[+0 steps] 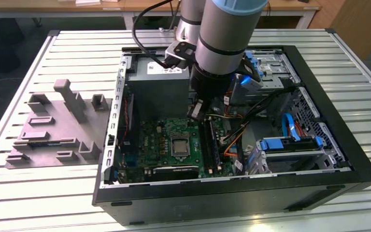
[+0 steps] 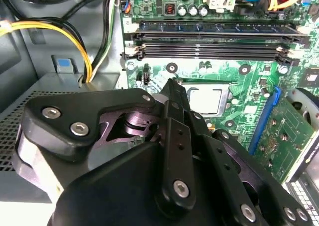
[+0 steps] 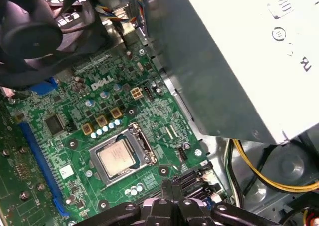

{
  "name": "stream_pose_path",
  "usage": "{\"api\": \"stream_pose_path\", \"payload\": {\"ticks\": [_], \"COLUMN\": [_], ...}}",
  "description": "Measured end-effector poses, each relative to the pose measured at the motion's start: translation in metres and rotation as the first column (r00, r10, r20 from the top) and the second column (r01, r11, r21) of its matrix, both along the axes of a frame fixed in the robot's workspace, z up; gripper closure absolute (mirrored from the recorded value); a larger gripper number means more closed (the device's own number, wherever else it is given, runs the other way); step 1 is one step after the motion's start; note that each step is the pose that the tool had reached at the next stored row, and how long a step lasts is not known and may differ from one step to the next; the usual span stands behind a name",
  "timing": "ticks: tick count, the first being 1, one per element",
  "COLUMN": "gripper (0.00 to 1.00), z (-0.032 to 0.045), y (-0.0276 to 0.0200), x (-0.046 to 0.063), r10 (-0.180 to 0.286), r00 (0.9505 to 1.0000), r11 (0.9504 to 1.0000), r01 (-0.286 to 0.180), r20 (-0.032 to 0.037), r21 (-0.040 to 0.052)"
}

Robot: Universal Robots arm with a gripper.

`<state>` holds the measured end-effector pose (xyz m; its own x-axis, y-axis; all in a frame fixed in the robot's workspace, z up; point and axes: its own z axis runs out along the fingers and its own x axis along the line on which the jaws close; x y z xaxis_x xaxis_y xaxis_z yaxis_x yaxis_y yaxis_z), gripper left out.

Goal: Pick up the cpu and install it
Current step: 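Install the first cpu locking lever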

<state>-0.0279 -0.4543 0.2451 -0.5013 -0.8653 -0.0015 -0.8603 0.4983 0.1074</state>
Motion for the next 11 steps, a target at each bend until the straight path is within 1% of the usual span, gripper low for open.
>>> {"api": "stream_pose_path", "payload": {"ticks": [11], "gripper": [0.89], "z": [-0.0008], "y": [0.0098], "x": [0.0022], "r10": [0.0], "r00": [1.0], "r11": [1.0], "r01": [0.0], "r20": [0.0], "r21": [0.0]}}
